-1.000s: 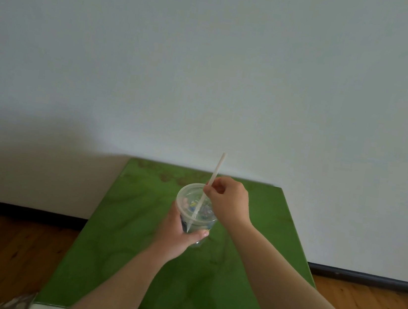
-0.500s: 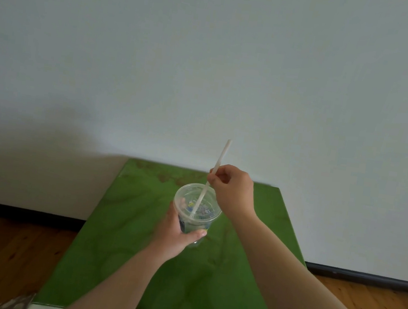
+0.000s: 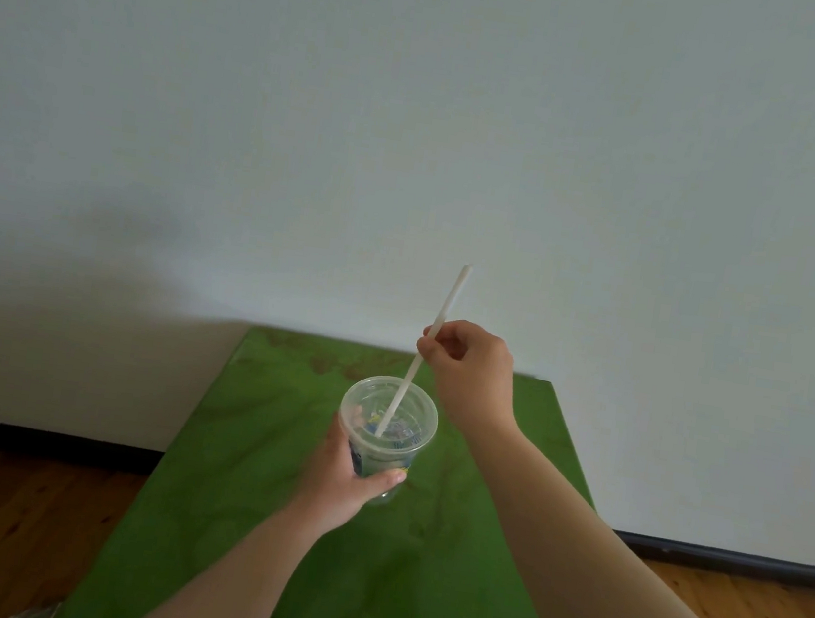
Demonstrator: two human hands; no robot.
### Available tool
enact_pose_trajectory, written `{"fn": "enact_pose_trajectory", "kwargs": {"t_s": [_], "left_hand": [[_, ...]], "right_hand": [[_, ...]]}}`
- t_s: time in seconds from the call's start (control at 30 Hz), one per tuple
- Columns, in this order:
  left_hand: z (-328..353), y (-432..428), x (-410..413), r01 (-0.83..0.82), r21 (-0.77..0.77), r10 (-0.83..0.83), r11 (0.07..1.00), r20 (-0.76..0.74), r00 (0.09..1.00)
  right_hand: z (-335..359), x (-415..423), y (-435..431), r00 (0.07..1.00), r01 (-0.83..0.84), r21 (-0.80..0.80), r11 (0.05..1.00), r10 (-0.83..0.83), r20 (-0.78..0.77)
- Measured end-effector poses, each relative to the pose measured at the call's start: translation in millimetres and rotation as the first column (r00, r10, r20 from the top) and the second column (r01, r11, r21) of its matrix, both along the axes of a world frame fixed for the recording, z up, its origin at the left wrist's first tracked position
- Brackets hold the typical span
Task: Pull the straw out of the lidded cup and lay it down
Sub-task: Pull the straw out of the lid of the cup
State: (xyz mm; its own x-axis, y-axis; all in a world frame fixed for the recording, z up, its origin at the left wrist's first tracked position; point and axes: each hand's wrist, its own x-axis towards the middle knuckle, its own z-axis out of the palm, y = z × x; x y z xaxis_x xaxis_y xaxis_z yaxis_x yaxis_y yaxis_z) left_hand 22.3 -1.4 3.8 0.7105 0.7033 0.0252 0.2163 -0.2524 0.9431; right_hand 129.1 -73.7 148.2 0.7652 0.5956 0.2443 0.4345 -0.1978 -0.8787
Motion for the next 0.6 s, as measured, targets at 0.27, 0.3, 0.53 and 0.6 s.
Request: {"fn": "enact_pose_trajectory", "kwargs": {"t_s": [0.27, 0.3, 0.53, 0.6], "left_hand": [[0.1, 2.1, -0.2, -0.003, 0.001, 0.003, 1.0, 0.003, 1.0], [0.4, 2.0, -0.2, -0.006, -0.001, 0.006, 1.0, 0.007, 1.0], [0.5, 2.0, -0.9, 0.004, 0.002, -0.004, 1.0, 0.016, 1.0], [1.4, 1.6, -1.0, 0.004, 0.011, -0.004, 1.0, 0.017, 1.0]], "right_hand": [[7.4, 1.1, -3.3, 1.0, 0.004, 0.032, 0.999, -0.004, -0.007], [8.0, 1.2, -3.5, 1.0, 0.007, 0.036, 0.999, -0.006, -0.009], [13.7, 1.2, -5.8, 1.0, 0.009, 0.063, 0.998, -0.008, -0.02], [15.7, 1.3, -6.8, 1.0, 0.01, 0.075, 0.997, -0.009, -0.015]]}}
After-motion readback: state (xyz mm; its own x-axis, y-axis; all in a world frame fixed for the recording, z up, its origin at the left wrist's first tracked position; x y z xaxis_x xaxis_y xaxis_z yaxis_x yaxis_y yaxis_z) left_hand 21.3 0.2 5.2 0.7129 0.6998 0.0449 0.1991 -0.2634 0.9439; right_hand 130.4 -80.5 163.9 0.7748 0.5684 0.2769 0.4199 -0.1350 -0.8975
